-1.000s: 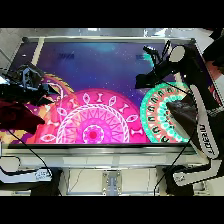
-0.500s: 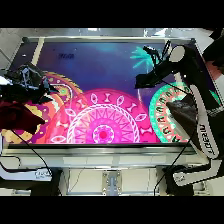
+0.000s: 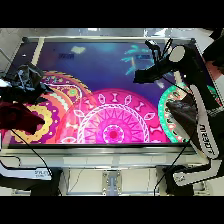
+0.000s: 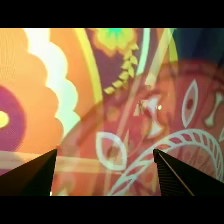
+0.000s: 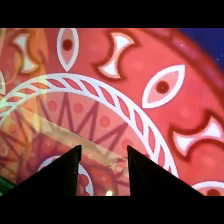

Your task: Fold the shirts.

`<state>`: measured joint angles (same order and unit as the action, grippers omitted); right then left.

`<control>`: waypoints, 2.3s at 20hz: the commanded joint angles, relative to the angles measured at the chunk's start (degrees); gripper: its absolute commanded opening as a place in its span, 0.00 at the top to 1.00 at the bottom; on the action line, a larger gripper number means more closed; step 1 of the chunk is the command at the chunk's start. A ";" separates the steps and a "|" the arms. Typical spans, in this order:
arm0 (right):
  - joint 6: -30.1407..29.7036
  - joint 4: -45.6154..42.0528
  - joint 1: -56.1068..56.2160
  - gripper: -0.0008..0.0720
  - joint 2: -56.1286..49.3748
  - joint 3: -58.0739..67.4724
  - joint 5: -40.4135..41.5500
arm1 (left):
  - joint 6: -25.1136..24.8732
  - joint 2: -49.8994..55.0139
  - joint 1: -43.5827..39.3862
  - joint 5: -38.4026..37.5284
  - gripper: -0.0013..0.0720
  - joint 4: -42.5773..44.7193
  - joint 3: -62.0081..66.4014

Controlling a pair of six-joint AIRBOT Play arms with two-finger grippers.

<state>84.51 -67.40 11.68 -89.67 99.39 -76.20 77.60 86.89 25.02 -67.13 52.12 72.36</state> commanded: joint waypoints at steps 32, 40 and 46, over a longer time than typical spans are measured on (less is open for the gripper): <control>-0.04 1.55 0.04 0.52 0.00 0.07 1.20 | 10.16 17.92 13.77 -11.02 0.10 35.23 30.10; -0.02 1.55 0.04 0.52 0.00 0.07 3.56 | 12.04 18.67 14.14 -12.39 0.27 39.50 30.10; 0.02 2.03 0.04 0.52 0.02 0.07 3.67 | 11.98 21.99 14.14 -18.62 0.96 40.26 30.10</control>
<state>84.47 -65.78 11.68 -89.67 99.39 -72.73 89.60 107.57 39.13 -82.06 91.68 102.43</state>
